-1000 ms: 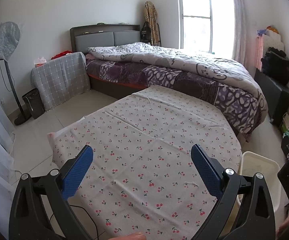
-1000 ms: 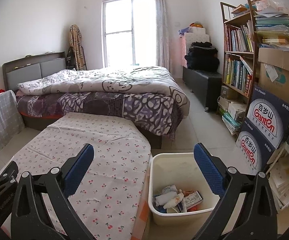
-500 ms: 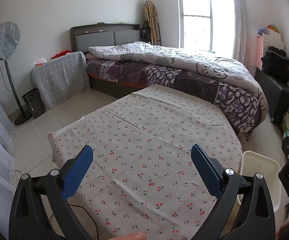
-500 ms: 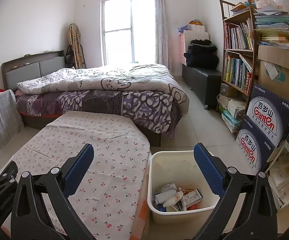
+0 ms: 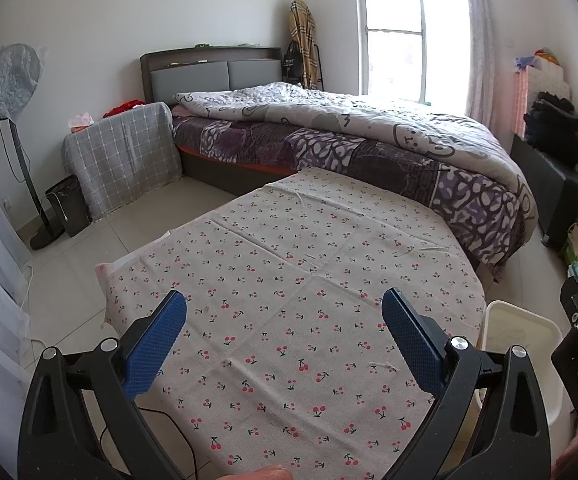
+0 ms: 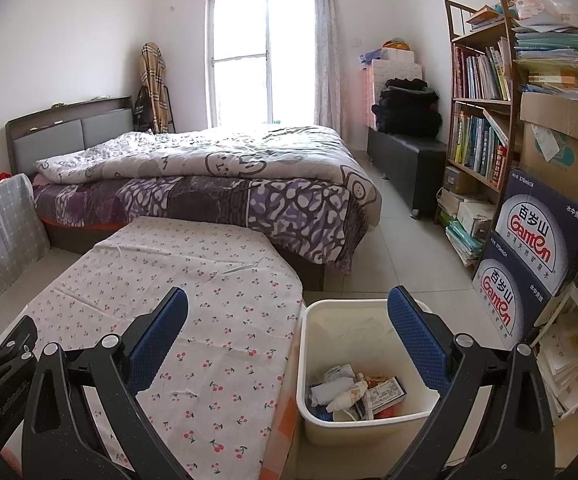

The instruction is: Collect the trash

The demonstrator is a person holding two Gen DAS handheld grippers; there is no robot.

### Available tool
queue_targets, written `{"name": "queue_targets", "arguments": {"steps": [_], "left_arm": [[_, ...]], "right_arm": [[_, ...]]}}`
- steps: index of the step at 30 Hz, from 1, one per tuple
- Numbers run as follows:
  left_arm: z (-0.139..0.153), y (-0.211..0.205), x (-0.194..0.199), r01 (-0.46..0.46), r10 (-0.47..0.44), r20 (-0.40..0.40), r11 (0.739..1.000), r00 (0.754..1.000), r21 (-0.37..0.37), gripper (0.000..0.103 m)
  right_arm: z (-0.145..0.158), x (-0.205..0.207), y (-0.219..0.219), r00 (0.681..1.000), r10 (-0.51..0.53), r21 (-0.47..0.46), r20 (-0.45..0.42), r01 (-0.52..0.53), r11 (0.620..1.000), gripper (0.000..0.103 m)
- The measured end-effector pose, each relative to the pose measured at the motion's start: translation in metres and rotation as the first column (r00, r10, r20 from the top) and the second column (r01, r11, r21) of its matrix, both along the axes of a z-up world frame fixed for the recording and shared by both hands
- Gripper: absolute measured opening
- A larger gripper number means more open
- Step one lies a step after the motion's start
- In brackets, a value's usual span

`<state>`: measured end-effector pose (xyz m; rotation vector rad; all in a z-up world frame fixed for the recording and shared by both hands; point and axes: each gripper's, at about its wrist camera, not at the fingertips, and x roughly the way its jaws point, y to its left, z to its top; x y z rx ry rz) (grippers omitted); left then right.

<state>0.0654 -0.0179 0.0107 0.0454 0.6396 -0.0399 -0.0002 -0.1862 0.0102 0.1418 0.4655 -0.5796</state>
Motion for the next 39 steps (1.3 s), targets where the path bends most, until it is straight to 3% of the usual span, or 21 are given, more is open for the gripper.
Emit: {"name": "queue_targets", "arguments": {"steps": [29, 39], "left_arm": [[-0.0022, 0.0019, 0.0008, -0.008, 0.008, -0.005, 1.000, 1.000, 0.013, 0.095], [-0.0028, 0.0003, -0.0004, 0.028, -0.028, 0.011, 1.000, 1.000, -0.001, 0.094]], "right_arm": [[-0.0051, 0.0042, 0.0029, 0.998, 0.032, -0.004, -0.050, -0.032, 0.999, 0.096], [-0.0089, 0.0059, 0.0021, 0.996, 0.049, 0.012, -0.069, -0.049, 0.999, 0.096]]}}
